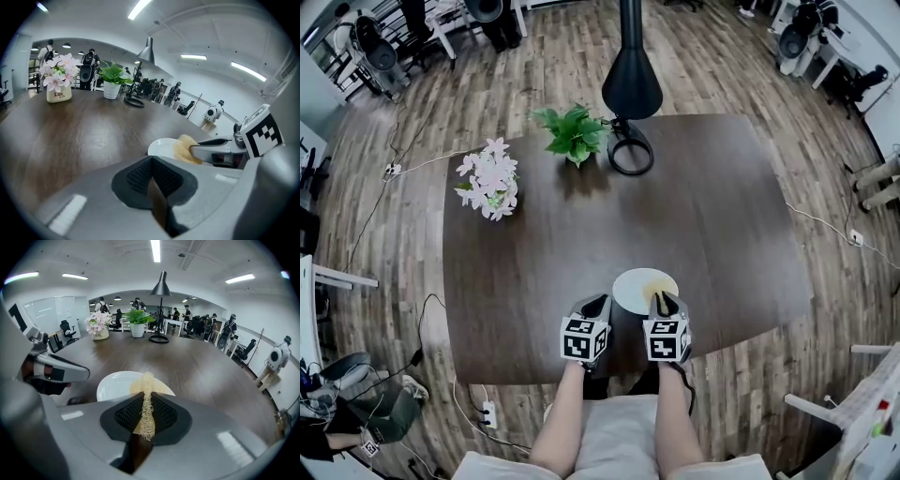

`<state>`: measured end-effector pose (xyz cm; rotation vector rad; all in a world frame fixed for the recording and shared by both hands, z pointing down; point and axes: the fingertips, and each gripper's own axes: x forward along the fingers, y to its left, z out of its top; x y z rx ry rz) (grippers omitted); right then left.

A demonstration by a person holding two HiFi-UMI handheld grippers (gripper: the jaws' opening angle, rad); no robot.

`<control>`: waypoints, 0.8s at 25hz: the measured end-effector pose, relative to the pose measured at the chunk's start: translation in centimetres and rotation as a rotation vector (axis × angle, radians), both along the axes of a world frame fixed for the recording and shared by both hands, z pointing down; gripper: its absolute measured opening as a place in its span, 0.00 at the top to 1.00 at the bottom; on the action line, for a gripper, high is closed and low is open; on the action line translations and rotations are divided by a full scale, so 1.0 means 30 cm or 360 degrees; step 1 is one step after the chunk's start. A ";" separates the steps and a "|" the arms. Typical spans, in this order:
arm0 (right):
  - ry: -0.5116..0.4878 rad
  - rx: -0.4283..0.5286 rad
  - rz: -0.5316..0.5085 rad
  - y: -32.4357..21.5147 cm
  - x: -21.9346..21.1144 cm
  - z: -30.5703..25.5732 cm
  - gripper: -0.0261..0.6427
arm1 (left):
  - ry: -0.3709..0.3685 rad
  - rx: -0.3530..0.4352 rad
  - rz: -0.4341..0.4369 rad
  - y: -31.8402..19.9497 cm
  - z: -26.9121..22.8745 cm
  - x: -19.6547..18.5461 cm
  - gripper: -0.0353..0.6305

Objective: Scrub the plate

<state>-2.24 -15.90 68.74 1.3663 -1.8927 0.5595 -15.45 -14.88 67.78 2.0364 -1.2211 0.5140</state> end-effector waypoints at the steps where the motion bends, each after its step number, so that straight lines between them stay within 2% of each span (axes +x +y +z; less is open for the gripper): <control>1: 0.0002 -0.0007 -0.0010 0.005 -0.019 0.003 0.87 | 0.0004 0.0000 -0.0001 0.000 0.001 -0.011 0.94; 20: -0.0042 -0.0030 -0.0064 0.010 -0.224 0.000 0.87 | 0.0053 0.0010 0.0061 0.009 -0.021 -0.093 0.94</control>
